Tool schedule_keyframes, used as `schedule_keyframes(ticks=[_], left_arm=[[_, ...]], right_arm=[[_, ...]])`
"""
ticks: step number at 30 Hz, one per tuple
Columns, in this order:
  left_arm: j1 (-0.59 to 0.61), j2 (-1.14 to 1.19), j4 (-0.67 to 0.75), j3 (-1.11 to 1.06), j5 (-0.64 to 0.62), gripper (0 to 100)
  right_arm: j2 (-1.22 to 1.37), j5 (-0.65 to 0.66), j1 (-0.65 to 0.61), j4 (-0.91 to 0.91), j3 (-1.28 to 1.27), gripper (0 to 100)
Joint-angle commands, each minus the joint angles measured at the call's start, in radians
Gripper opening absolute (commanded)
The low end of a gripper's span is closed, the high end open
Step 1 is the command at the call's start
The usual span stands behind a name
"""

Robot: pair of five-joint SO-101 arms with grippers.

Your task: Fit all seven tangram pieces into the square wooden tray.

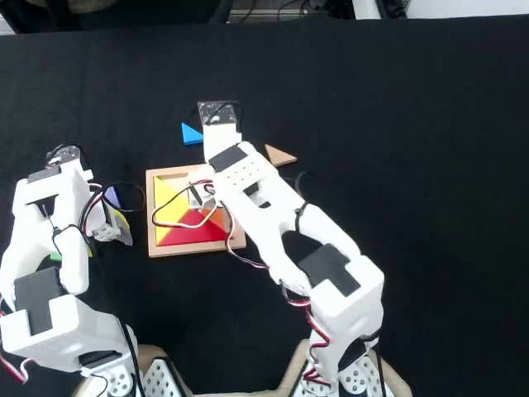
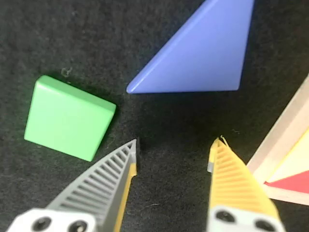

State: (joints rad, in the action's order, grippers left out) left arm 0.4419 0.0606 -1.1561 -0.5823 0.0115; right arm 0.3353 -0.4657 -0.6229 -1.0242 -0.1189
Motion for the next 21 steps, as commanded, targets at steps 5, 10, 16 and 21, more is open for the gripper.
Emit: schedule_keyframes(ticks=[5,10,16,21], left_arm=[[-0.012,-0.005,0.002,0.004,-0.011,24],[-0.012,-0.005,0.002,0.004,-0.011,24],[-0.012,-0.005,0.002,0.004,-0.011,24],[-0.012,-0.005,0.002,0.004,-0.011,24]], right_arm=[[0.002,0.014,0.040,0.014,-0.008,1.2],[0.010,0.015,0.058,0.032,-0.045,1.2],[0.004,0.057,0.069,0.055,-0.082,1.2],[0.004,0.114,0.054,0.052,-0.079,1.3]])
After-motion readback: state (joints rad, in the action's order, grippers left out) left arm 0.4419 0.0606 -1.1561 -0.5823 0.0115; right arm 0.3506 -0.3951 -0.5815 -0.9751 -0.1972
